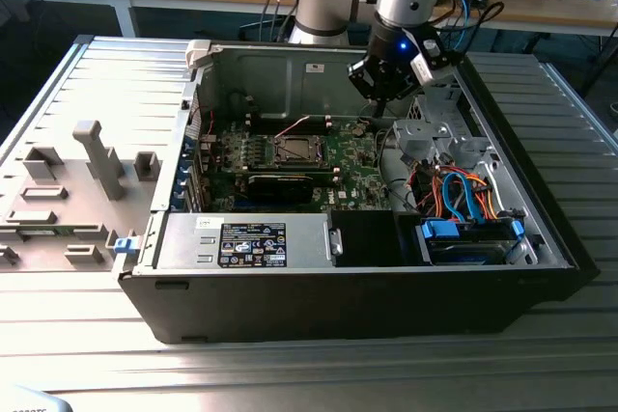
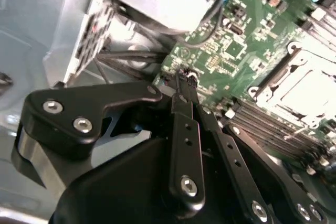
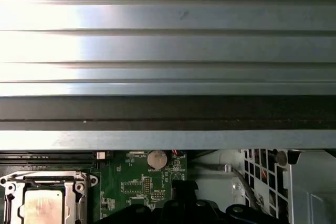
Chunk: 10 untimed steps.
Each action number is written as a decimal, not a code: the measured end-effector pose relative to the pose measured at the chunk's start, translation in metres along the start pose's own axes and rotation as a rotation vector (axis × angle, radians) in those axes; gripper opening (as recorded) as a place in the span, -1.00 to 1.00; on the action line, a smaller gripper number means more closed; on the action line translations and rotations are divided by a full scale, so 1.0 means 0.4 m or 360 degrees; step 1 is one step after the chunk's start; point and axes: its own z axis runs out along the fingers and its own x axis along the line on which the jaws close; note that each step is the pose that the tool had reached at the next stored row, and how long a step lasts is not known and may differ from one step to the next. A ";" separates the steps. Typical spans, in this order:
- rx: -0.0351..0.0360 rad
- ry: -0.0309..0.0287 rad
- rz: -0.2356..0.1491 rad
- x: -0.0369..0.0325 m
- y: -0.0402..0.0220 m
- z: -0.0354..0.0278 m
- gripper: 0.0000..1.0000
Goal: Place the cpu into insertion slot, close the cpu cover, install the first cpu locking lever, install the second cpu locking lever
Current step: 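Install the first cpu locking lever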
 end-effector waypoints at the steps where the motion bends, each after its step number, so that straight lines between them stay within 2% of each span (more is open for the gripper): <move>1: 0.0000 -0.00012 0.0000 0.005 0.000 -0.001 -0.79; 6: -0.0002 -0.00082 0.0000 0.035 0.001 -0.011 -0.79; 9: -0.0002 -0.00139 0.0000 0.091 0.000 -0.012 -0.79; 10: -0.0002 -0.00144 0.0000 0.105 0.000 -0.013 -0.79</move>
